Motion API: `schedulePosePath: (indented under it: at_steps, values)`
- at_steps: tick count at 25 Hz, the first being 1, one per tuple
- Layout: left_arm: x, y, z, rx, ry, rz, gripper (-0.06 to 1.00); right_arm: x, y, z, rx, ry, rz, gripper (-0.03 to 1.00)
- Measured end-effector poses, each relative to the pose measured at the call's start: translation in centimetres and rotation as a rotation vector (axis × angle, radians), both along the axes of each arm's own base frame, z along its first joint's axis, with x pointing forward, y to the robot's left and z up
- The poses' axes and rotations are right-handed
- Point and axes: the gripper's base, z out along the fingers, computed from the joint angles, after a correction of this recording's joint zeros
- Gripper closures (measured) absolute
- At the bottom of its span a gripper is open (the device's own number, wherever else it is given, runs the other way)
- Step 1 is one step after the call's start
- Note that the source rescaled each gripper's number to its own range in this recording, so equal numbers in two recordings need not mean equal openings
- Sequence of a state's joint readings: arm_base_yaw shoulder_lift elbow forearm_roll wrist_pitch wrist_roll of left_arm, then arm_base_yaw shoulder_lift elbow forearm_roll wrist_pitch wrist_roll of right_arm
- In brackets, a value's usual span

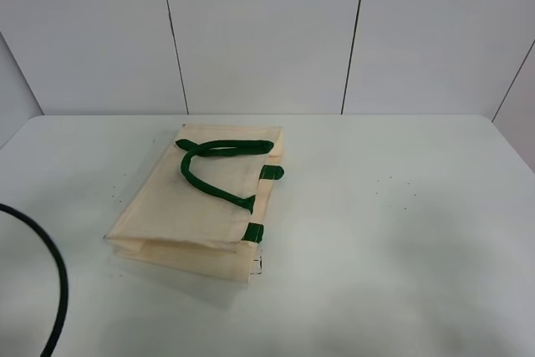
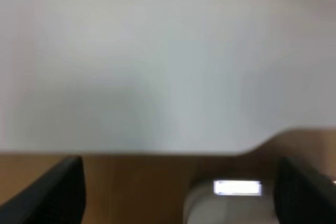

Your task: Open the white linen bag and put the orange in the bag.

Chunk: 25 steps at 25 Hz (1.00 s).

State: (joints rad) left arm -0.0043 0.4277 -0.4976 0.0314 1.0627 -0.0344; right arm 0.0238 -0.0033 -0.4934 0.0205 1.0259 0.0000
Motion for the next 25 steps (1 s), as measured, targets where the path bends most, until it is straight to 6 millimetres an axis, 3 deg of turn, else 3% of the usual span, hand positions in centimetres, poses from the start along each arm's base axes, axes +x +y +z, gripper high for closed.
schedulePosePath:
  at_steps: [5,12,25]
  values:
    - [-3.2,-0.1,0.7,-0.007,-0.227,-0.006,-0.02,0.0,0.0,0.0,0.0,0.0,0.0,-0.03]
    - [-5.8,-0.1,0.8,-0.014,-0.412,-0.009,-0.02,0.0,0.0,0.0,0.0,0.0,0.0,-0.03]
    - [-6.1,-0.1,0.8,-0.016,-0.429,-0.01,-0.02,0.0,0.0,0.0,0.0,0.0,0.0,-0.03]
